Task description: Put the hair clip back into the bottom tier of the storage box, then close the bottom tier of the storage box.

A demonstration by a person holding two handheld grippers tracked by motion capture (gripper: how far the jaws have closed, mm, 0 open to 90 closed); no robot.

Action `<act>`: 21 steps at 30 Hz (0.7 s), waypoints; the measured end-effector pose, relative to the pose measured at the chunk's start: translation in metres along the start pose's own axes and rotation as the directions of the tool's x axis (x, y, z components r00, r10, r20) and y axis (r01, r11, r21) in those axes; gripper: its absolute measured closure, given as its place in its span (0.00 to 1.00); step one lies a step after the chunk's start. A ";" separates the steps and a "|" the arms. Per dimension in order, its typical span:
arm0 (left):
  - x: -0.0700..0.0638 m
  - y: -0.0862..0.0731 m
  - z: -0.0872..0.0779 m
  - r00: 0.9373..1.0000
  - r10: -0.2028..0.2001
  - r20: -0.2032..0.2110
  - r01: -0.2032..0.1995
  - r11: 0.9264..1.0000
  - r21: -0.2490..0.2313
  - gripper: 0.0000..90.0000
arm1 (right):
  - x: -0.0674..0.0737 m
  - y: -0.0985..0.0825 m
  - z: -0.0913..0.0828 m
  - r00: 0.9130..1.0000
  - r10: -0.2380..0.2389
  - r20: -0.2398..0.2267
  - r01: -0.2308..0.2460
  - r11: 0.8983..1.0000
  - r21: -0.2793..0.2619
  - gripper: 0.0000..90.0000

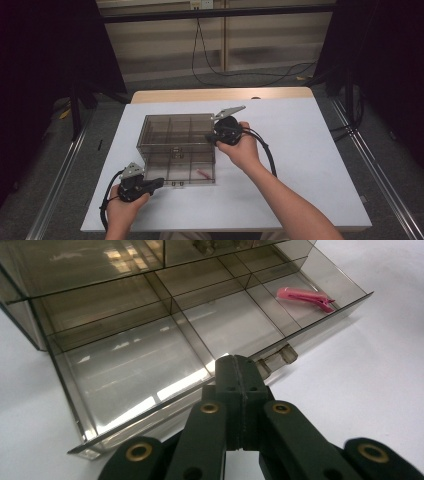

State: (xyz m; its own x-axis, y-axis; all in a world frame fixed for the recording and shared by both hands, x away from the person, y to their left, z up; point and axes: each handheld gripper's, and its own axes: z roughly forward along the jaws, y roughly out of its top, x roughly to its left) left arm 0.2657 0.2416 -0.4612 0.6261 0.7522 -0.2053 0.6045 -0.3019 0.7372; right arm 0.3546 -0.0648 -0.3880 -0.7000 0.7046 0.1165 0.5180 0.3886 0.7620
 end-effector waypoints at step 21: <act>-0.005 0.006 0.011 0.999 0.015 0.030 -0.015 1.000 0.002 1.00 | 0.002 0.002 0.001 1.000 -0.012 0.013 0.012 1.000 0.008 1.00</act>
State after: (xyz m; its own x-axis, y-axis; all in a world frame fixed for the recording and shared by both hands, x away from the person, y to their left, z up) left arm 0.2716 0.2297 -0.4630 0.6493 0.7300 -0.2134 0.5962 -0.3144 0.7387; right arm 0.3545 -0.0625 -0.3868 -0.6994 0.7078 0.0987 0.5137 0.4019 0.7580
